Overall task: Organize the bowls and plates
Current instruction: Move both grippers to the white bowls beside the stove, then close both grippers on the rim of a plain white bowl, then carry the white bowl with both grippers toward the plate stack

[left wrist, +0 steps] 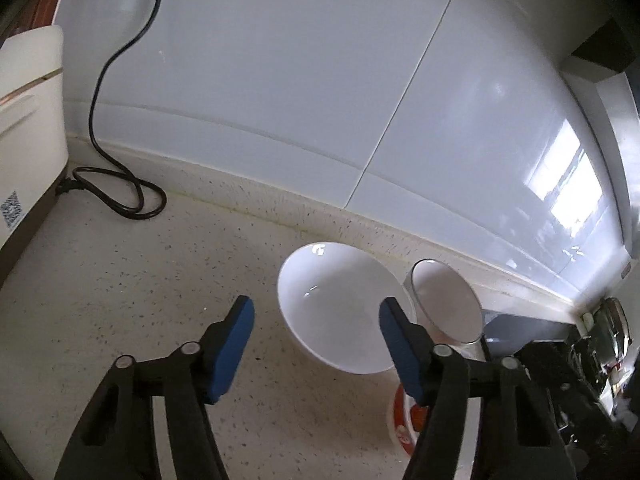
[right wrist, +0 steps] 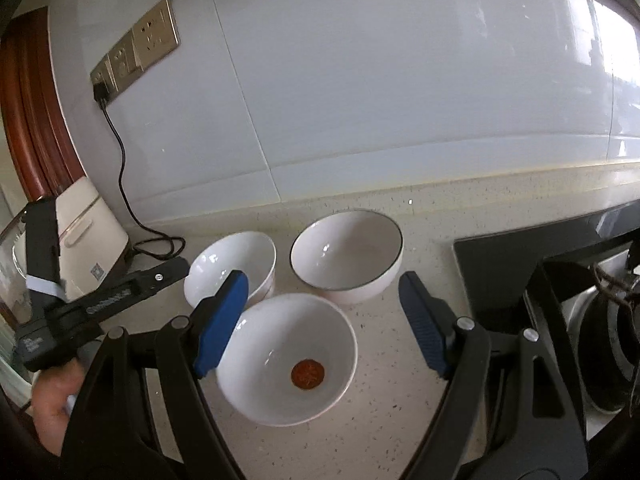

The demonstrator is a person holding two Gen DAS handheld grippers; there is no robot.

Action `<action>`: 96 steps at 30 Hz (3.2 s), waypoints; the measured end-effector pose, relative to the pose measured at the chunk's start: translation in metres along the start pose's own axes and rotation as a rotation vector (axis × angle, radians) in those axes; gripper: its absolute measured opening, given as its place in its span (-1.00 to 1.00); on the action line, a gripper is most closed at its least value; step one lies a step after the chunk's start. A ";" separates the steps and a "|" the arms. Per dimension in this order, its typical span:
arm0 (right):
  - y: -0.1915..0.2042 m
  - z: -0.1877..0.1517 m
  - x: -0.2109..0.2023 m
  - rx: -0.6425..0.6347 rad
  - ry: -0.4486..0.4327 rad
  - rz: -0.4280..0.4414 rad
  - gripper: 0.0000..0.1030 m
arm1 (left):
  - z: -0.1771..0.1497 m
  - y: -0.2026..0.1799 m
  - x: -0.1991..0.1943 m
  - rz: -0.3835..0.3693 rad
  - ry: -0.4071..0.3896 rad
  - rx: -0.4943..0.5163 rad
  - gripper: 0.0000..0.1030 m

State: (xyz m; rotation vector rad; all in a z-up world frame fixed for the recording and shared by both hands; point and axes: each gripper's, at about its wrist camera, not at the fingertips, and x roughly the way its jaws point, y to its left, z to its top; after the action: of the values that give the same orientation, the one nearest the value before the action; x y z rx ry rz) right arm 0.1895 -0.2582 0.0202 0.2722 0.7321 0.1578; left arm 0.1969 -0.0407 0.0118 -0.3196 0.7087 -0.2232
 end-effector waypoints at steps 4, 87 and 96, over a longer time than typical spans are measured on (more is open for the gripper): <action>0.012 0.010 0.004 0.010 0.072 -0.006 0.55 | -0.002 0.008 0.016 -0.004 0.038 -0.014 0.15; 0.244 -0.065 0.070 -0.480 0.372 0.400 -0.72 | -0.067 0.189 -0.161 0.105 -0.001 -0.498 -0.86; 0.264 -0.088 0.077 -0.534 0.409 0.418 -0.72 | -0.090 0.206 -0.172 0.163 -0.008 -0.555 -0.85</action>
State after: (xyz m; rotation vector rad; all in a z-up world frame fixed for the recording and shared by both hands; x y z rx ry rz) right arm 0.1739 0.0283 -0.0125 -0.1293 0.9989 0.8106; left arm 0.0295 0.1844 -0.0236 -0.7870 0.7782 0.1367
